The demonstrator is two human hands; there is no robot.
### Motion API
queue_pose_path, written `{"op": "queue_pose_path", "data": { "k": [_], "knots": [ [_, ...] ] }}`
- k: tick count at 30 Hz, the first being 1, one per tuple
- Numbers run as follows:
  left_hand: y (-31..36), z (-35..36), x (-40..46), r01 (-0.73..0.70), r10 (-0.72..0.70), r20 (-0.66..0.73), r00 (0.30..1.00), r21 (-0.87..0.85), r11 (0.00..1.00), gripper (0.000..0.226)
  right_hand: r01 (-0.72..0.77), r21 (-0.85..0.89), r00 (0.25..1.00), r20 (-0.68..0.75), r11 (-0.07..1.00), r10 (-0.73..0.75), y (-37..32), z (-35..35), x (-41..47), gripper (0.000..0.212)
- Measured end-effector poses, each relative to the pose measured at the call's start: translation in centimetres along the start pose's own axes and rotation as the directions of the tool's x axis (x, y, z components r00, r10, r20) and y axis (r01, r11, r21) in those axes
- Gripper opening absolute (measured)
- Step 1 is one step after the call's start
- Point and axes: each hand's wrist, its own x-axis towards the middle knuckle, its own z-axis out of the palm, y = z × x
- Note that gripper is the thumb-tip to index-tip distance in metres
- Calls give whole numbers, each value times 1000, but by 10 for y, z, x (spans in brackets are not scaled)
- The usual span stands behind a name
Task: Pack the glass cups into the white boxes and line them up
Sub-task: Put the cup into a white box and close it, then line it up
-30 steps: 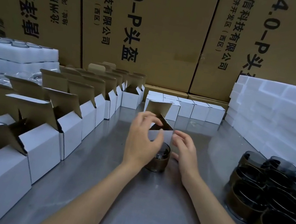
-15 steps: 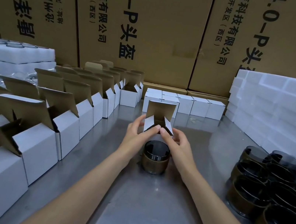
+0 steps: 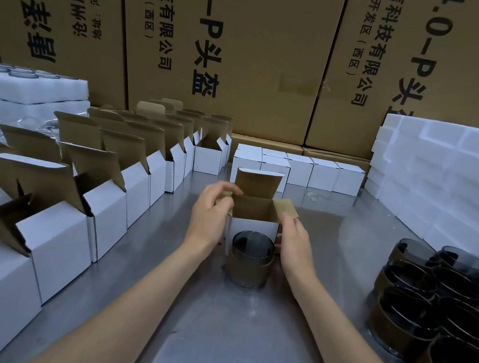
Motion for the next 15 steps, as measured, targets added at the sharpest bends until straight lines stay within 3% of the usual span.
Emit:
{"op": "queue_pose_path", "data": {
  "k": [5,15],
  "knots": [
    [-5,-9,4,141,-130,129,983,-81,987,34,-38,52,999,3,998,38,-1,-2,1,24],
    [-11,-11,9,181,-160,189,969,-99,979,32,-76,37,997,27,996,75,-5,-3,-2,22]
  ]
}}
